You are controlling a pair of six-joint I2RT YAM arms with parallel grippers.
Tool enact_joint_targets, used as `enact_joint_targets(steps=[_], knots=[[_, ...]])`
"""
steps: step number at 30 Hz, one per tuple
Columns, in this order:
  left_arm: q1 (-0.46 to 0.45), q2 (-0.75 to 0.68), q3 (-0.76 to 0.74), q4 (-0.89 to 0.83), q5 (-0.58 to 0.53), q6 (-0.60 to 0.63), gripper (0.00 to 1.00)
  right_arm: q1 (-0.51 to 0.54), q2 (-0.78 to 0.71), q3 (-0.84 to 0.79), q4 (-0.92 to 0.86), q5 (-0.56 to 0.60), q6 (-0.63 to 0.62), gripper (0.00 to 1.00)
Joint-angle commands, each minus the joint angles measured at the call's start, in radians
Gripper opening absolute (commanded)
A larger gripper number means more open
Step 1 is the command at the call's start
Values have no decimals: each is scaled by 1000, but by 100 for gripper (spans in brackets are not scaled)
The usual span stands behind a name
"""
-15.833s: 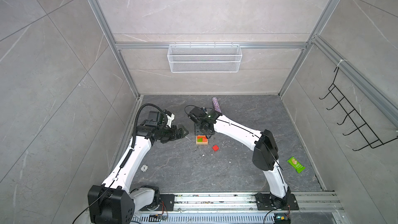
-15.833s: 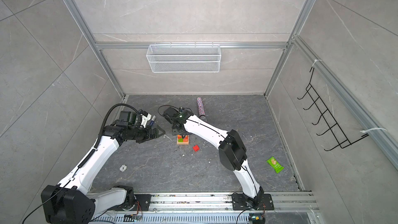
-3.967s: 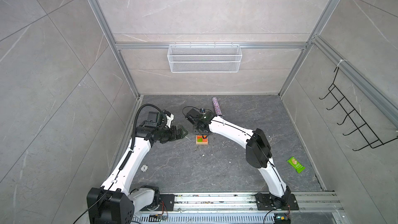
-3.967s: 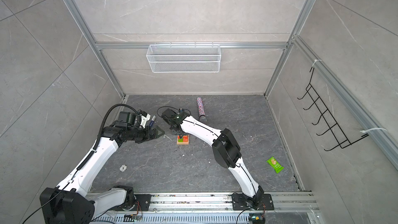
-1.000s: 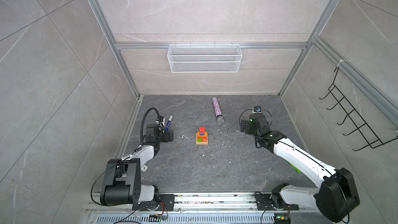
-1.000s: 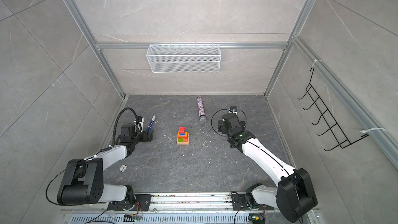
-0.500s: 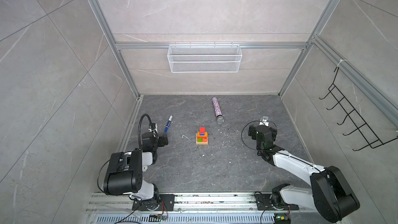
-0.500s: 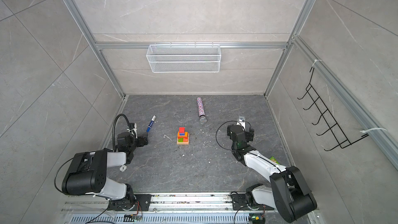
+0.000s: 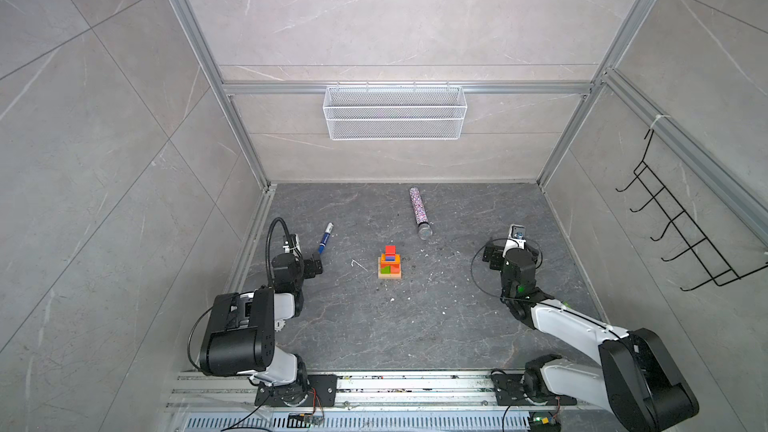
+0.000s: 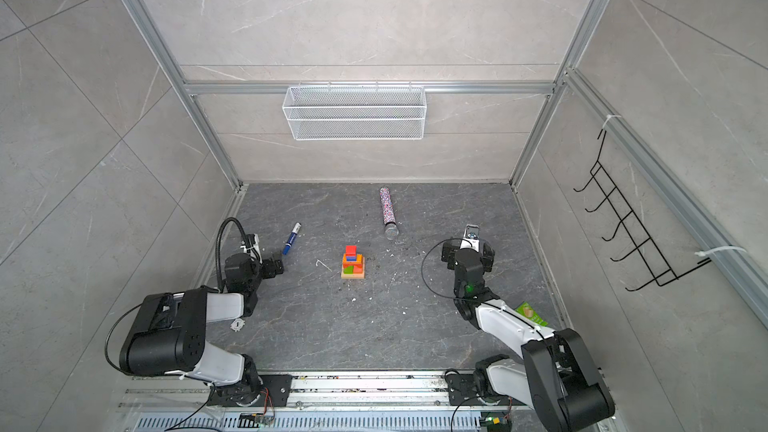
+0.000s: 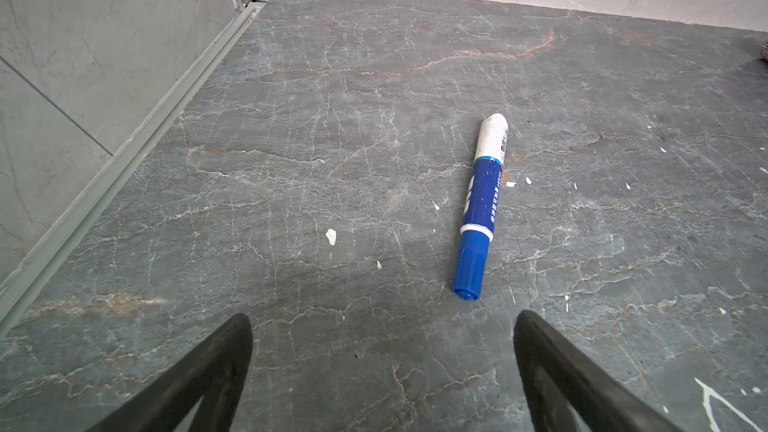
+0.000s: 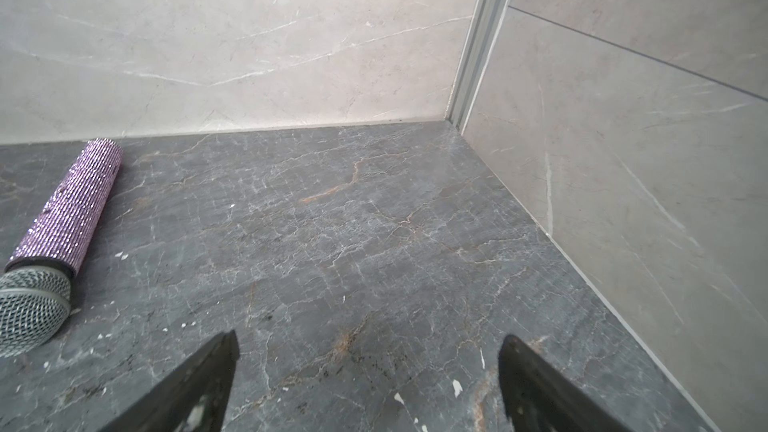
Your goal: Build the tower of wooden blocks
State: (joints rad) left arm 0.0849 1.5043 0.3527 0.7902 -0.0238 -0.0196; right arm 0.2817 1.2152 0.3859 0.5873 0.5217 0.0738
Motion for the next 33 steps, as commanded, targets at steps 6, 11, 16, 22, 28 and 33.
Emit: enact_joint_targets(steps=[6, 11, 16, 22, 28, 33], knots=[[-5, -6, 5, 57, -11, -8, 100, -1, 99, -22, 65, -58, -41, 100], [-11, -6, 3, 56, -15, -6, 100, -4, 90, -89, 207, -35, -73, 100], [-18, -6, 9, 50, -31, -1, 100, -4, 132, -31, 145, -63, -89, 100], [-18, -5, 8, 50, -32, -2, 100, -13, 243, -40, 304, -57, -121, 100], [-17, -4, 8, 50, -32, -1, 100, -69, 289, 90, 84, -196, -105, 98], [-18, -5, 8, 50, -31, -1, 100, -72, 270, 53, 131, -94, -59, 99]])
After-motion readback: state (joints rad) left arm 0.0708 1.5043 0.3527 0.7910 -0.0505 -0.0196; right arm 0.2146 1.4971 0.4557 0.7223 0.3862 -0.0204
